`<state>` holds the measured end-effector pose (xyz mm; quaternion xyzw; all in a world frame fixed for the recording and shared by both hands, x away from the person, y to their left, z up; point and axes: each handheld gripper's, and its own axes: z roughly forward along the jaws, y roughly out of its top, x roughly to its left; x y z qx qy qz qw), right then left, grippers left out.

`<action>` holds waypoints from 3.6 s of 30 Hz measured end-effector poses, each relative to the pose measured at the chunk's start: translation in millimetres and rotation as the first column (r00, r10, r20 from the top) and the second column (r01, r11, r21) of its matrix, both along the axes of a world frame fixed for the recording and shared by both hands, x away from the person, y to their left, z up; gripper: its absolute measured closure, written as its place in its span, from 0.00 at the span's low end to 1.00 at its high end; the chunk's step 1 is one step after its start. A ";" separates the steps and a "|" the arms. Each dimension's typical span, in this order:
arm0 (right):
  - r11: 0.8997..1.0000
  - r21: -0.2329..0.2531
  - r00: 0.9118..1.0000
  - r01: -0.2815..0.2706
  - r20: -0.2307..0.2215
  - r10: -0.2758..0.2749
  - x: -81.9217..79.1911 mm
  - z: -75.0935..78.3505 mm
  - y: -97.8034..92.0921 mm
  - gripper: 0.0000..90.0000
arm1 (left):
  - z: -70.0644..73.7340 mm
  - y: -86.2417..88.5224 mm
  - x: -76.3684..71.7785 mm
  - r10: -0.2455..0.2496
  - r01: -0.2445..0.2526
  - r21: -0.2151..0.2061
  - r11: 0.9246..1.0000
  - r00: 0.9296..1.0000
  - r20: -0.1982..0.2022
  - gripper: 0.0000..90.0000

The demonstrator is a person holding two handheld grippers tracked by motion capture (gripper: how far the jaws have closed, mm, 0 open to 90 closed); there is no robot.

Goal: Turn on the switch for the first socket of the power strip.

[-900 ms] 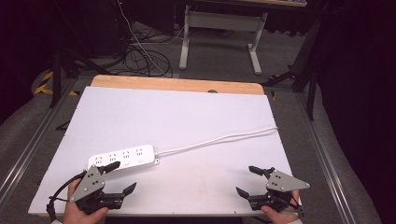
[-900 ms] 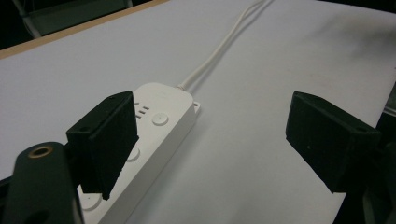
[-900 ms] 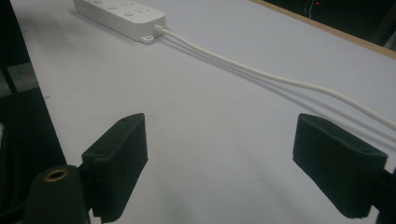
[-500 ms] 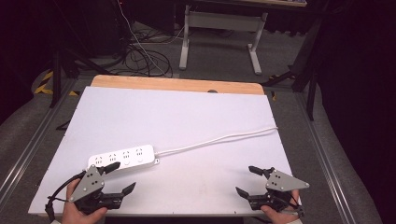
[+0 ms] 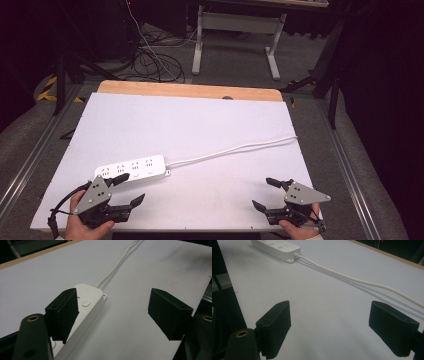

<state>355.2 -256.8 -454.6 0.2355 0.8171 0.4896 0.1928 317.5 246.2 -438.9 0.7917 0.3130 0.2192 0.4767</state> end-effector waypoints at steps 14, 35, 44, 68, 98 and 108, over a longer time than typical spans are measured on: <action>1.000 -0.003 1.000 -0.001 -0.008 0.001 0.7 -1.2 2.4 0.21 | 16.5 -1.3 9.6 0.001 0.000 0.026 1.000 1.000 -0.021 0.36; 1.000 -0.001 1.000 -0.001 -0.007 0.001 0.3 -1.2 2.4 0.21 | 34.1 -13.6 31.2 -0.007 0.007 0.031 1.000 1.000 -0.009 0.35; 1.000 -0.001 1.000 0.001 -0.010 -0.001 0.4 -1.4 2.1 0.21 | 35.4 -11.3 40.1 -0.012 0.014 0.023 1.000 0.997 -0.079 0.41; 1.000 -0.001 1.000 0.000 -0.011 0.000 1.1 -1.9 1.6 0.21 | 33.2 -17.7 71.6 0.028 -0.011 0.076 0.997 0.976 -0.217 0.96; 1.000 -0.002 1.000 -0.006 -0.012 0.006 1.4 -2.1 1.0 0.21 | 9.5 -37.7 102.9 0.137 -0.047 0.239 0.970 0.917 -0.375 1.00; 1.000 -0.003 1.000 -0.008 -0.012 0.008 1.4 -2.2 1.1 0.21 | 1.0 -41.4 105.2 0.151 -0.041 0.286 0.957 0.914 -0.376 1.00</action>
